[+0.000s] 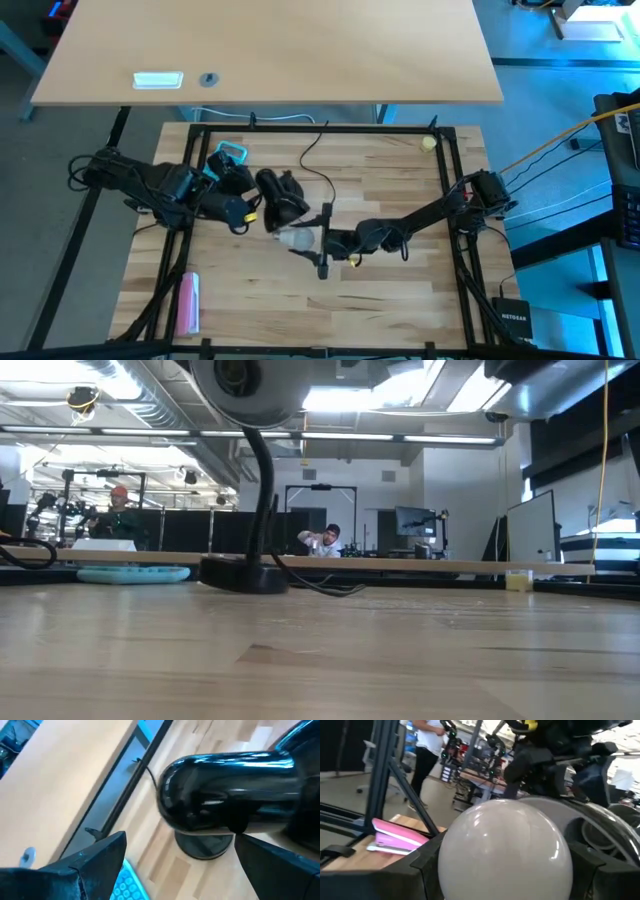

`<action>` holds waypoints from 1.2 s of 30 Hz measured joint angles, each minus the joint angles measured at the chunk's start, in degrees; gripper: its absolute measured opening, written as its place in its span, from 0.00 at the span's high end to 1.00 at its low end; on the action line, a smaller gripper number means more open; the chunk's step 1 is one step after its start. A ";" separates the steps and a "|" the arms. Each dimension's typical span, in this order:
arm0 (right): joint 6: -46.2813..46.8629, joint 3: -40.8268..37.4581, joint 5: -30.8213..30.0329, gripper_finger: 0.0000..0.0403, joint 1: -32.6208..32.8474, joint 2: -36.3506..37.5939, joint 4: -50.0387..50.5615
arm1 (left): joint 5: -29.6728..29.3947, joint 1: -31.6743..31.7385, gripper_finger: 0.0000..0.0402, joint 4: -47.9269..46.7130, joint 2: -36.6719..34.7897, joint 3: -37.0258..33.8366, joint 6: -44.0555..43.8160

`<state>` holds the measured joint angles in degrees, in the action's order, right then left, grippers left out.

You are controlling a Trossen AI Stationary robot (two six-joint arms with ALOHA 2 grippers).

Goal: Screw lightbulb
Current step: Insert the lightbulb into the black lamp

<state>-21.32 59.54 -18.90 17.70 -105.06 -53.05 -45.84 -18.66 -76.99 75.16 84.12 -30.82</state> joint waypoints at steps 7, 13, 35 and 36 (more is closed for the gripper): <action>-4.51 0.05 -6.99 0.33 -0.05 0.23 0.29 | 3.21 -0.15 0.10 0.04 -0.03 0.00 0.27; -8.11 -0.28 -10.66 0.33 -0.10 1.42 0.42 | 4.54 -0.15 0.10 -0.08 -0.02 0.00 4.82; -2.70 -13.98 0.42 0.33 -6.98 4.63 -15.75 | 6.88 6.56 0.10 9.76 0.00 0.04 37.49; -2.69 -13.98 0.44 0.33 -6.97 4.63 -15.60 | 6.88 6.58 0.10 9.98 0.00 0.04 37.73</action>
<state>-24.02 45.56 -18.46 10.74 -100.42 -68.65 -38.96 -12.08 -67.01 75.16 84.16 6.91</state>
